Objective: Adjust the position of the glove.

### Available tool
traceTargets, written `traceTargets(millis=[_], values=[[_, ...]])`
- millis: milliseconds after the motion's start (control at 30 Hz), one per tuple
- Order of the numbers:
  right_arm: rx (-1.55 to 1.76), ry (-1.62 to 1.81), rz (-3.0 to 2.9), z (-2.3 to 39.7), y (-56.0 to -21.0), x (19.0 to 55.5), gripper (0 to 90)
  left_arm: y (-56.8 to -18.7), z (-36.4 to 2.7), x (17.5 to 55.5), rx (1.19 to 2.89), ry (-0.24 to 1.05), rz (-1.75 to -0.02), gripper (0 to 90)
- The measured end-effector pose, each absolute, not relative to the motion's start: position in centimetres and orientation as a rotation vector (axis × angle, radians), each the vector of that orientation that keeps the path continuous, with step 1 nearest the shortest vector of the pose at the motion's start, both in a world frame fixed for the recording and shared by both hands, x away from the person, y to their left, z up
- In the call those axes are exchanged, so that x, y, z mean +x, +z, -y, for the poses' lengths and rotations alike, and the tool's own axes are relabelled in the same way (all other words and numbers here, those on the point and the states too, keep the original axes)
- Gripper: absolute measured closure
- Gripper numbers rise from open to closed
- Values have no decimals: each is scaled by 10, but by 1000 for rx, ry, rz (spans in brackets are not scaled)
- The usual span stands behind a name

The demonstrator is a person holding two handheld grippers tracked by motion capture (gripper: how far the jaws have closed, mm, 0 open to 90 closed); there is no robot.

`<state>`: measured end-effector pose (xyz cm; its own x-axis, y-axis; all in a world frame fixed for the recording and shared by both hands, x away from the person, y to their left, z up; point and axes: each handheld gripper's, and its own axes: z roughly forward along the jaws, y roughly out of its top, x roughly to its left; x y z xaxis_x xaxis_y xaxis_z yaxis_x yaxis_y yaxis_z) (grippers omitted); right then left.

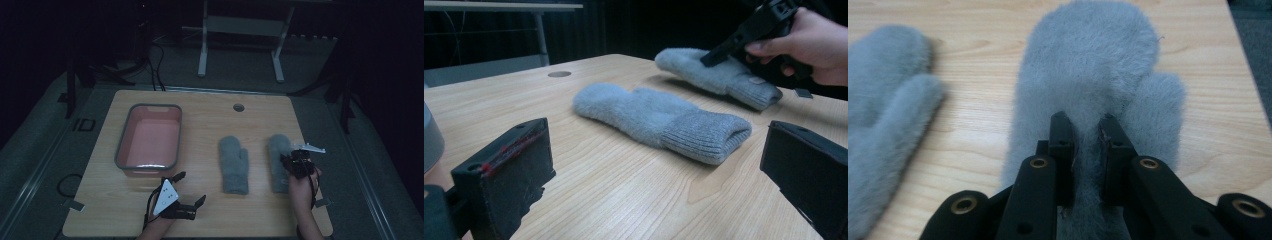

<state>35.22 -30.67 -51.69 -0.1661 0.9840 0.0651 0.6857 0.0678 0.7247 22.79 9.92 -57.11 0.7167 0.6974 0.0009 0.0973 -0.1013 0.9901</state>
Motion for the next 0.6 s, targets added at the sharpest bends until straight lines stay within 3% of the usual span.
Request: traceTargets(millis=[167, 367, 433, 600], values=[[1663, 814, -1924, 309, -536, 364, 728, -571, -99, 228, 1619, 574, -653, 8], [1657, 921, -1894, 318, -522, 358, 424, -571, -99, 228, 1615, 573, -658, 8], [1640, 901, -1902, 317, -514, 353, 383, -571, -100, 228, 1614, 572, -660, 8], [1597, 885, -1924, 312, -509, 338, 386, -571, -99, 228, 1616, 575, -656, 8]])
